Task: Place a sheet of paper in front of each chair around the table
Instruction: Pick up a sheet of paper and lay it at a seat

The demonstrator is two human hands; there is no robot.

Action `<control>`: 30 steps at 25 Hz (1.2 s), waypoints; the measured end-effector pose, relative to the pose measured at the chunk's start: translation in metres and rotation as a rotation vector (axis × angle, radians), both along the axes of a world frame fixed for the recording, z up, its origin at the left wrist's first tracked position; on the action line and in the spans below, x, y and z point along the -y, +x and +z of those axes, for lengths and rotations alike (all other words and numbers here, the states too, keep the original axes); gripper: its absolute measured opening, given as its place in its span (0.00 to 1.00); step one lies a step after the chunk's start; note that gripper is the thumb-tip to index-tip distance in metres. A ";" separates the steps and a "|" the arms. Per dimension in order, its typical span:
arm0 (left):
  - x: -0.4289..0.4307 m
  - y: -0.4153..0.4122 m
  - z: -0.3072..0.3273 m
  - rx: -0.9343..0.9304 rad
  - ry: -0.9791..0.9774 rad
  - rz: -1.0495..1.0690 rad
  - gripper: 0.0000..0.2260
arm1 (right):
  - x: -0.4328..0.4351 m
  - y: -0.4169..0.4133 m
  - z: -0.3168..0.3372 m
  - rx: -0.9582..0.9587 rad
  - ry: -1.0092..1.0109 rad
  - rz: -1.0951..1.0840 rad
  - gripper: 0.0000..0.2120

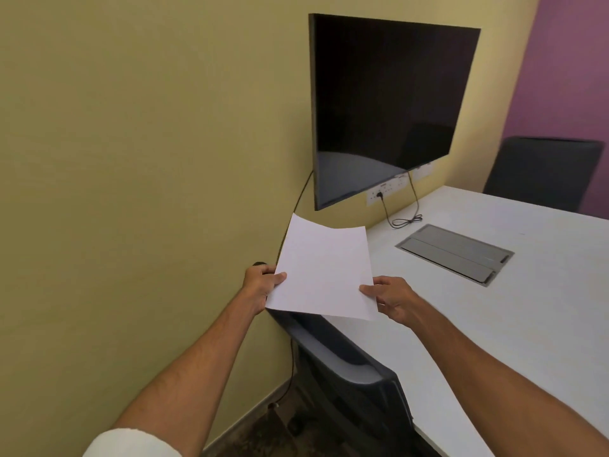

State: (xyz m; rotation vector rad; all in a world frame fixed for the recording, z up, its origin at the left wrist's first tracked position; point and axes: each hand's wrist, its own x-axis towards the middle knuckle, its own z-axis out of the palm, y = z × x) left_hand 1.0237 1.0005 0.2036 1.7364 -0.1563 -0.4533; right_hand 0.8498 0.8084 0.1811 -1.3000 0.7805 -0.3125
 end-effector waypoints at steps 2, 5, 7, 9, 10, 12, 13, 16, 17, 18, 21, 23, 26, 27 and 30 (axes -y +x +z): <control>0.032 0.015 -0.002 -0.004 0.013 -0.064 0.09 | 0.022 0.004 -0.007 0.007 0.033 -0.065 0.13; 0.081 0.027 -0.005 -0.054 0.006 -0.166 0.07 | 0.059 0.006 -0.021 0.008 0.064 -0.150 0.13; 0.110 0.033 -0.010 -0.083 0.007 -0.215 0.07 | 0.083 0.007 -0.029 0.016 0.082 -0.182 0.13; 0.133 0.038 -0.017 -0.095 0.027 -0.256 0.12 | 0.103 0.009 -0.039 0.025 0.094 -0.206 0.12; 0.143 0.041 -0.020 -0.098 0.036 -0.268 0.13 | 0.113 0.011 -0.043 0.022 0.093 -0.219 0.11; 0.159 0.046 -0.028 -0.114 0.051 -0.278 0.11 | 0.125 0.013 -0.050 0.011 0.104 -0.247 0.10; 0.165 0.048 -0.030 -0.128 0.066 -0.289 0.09 | 0.130 0.015 -0.056 0.007 0.112 -0.260 0.10; 0.187 0.061 -0.039 -0.138 0.109 -0.327 0.09 | 0.139 0.022 -0.066 -0.006 0.124 -0.292 0.10; 0.193 0.067 -0.043 -0.138 0.124 -0.339 0.09 | 0.142 0.024 -0.069 -0.013 0.126 -0.306 0.10; 0.199 0.072 -0.046 -0.139 0.143 -0.355 0.09 | 0.144 0.026 -0.073 -0.019 0.127 -0.319 0.09; 0.217 0.093 -0.059 -0.141 0.195 -0.455 0.13 | 0.147 0.035 -0.085 -0.036 0.134 -0.366 0.08; 0.232 0.109 -0.067 -0.143 0.225 -0.519 0.11 | 0.150 0.042 -0.094 -0.059 0.128 -0.401 0.09; 0.256 0.132 -0.079 -0.134 0.260 -0.604 0.13 | 0.152 0.058 -0.105 -0.087 0.129 -0.458 0.11; 0.268 0.145 -0.086 -0.141 0.283 -0.657 0.13 | 0.154 0.068 -0.113 -0.104 0.128 -0.512 0.10; 0.290 0.165 -0.105 -0.157 0.293 -0.721 0.13 | 0.159 0.081 -0.126 -0.139 0.125 -0.594 0.09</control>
